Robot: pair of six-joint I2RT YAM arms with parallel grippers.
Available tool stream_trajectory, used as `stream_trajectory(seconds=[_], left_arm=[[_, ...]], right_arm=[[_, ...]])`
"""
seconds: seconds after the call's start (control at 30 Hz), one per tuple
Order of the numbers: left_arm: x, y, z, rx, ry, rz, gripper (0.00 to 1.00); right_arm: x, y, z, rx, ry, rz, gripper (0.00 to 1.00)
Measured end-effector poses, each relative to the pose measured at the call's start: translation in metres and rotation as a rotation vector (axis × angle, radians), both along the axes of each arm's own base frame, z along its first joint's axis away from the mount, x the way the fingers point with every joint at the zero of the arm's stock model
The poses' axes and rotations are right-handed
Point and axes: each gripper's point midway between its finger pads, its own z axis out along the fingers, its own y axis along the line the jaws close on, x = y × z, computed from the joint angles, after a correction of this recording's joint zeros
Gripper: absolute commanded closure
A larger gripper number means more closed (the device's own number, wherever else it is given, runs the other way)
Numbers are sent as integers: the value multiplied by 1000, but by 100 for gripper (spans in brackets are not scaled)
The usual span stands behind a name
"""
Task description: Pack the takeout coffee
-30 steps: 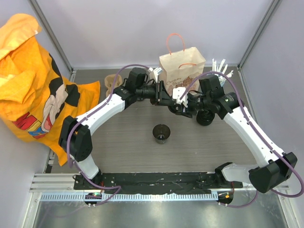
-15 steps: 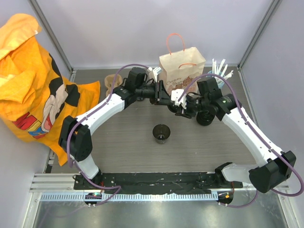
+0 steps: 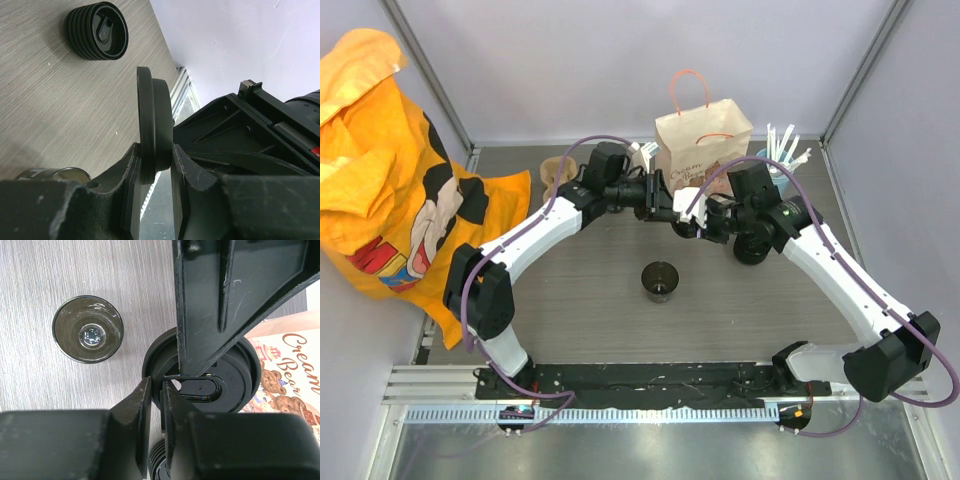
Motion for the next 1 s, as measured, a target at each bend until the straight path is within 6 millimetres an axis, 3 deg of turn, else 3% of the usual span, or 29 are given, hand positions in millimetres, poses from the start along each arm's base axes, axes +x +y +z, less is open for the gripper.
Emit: stream_trajectory(seconds=[0.37, 0.67, 0.87, 1.0], left_arm=[[0, 0, 2, -9, 17, 1, 74], [5, 3, 13, -65, 14, -6, 31], [12, 15, 20, -91, 5, 12, 3], [22, 34, 28, -102, -20, 49, 0]], right_arm=[[-2, 0, 3, -9, 3, 1, 99], [-6, 2, 5, -11, 16, 12, 99], [-9, 3, 23, 2, 8, 21, 99], [-12, 2, 29, -1, 13, 23, 99]])
